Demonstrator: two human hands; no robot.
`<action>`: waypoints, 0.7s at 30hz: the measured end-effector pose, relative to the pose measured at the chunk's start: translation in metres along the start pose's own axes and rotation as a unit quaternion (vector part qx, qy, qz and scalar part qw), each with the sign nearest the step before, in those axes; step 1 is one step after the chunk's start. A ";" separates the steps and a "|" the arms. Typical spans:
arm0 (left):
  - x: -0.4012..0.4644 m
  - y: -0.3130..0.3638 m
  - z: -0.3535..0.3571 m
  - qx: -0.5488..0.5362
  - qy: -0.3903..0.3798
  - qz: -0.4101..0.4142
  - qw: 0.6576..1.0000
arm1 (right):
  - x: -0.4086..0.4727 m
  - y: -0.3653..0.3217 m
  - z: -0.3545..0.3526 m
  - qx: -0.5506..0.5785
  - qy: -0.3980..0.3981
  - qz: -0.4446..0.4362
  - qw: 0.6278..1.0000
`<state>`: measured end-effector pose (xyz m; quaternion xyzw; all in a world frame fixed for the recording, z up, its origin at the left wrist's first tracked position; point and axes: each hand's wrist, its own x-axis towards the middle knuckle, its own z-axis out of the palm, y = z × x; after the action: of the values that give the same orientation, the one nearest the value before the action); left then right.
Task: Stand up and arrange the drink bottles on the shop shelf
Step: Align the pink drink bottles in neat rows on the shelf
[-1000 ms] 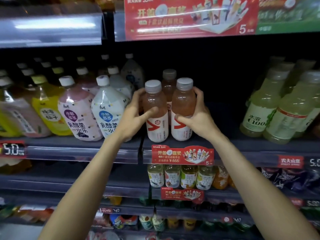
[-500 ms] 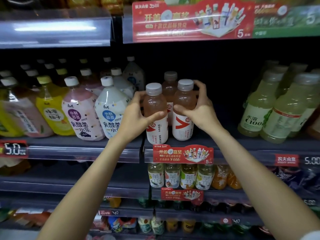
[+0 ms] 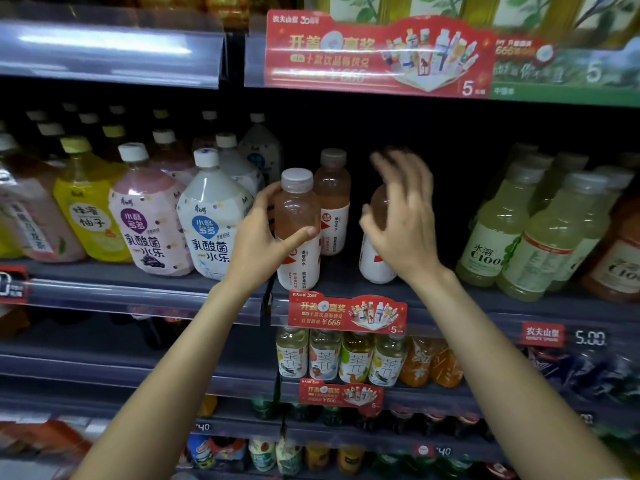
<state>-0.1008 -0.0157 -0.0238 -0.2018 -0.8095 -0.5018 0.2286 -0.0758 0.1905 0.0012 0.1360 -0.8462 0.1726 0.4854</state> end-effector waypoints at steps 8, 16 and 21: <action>-0.001 0.001 0.005 0.004 0.036 -0.013 0.999 | 0.033 -0.026 0.045 -0.013 -0.182 0.089 0.979; -0.001 -0.001 0.003 -0.004 0.032 -0.014 0.999 | 0.063 -0.014 0.063 0.076 -0.211 0.153 0.962; -0.002 0.001 0.004 -0.012 0.030 -0.012 0.999 | 0.077 0.000 0.064 0.354 -0.275 0.200 0.871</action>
<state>-0.0994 -0.0121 -0.0259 -0.1798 -0.7985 -0.5201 0.2441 -0.1631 0.1588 0.0377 0.1686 -0.8369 0.5096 0.1074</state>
